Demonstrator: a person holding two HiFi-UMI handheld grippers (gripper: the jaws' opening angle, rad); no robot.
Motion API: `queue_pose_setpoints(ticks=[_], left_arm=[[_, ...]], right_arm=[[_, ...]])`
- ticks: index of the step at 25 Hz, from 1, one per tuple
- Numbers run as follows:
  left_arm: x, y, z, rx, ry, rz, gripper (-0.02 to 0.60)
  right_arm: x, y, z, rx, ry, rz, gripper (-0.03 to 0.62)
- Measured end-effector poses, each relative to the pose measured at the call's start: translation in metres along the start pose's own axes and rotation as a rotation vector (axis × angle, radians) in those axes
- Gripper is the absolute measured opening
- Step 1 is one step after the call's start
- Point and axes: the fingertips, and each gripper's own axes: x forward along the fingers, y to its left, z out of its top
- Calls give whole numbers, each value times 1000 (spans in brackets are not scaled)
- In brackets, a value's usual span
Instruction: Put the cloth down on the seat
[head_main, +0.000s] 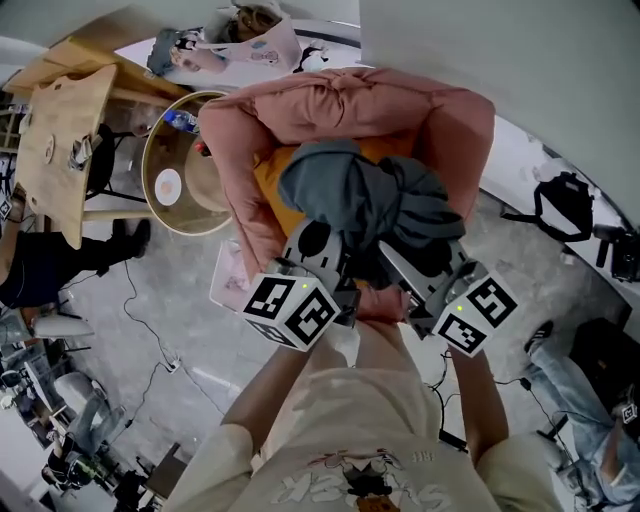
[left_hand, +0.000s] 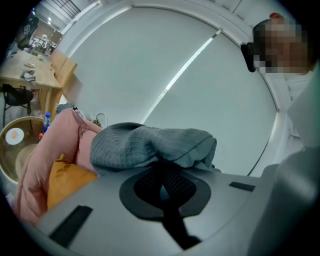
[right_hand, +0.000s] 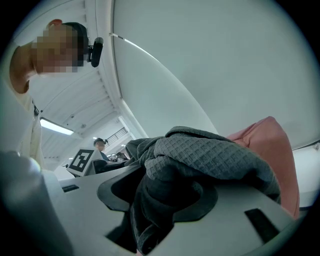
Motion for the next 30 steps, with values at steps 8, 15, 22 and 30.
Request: queue_pose_setpoints(ticks=[8, 15, 22, 30], left_arm=[[51, 27, -21, -23, 16, 47, -8], [77, 50, -39, -44, 28, 75, -8], [99, 64, -55, -71, 65, 94, -8], [104, 80, -67, -37, 117, 128, -8]], right_arm=[[21, -58, -6, -7, 50, -7, 209], [39, -94, -16, -3, 70, -19, 204], [52, -130, -21, 32, 77, -61, 201], [68, -158, -33, 58, 89, -103, 195]])
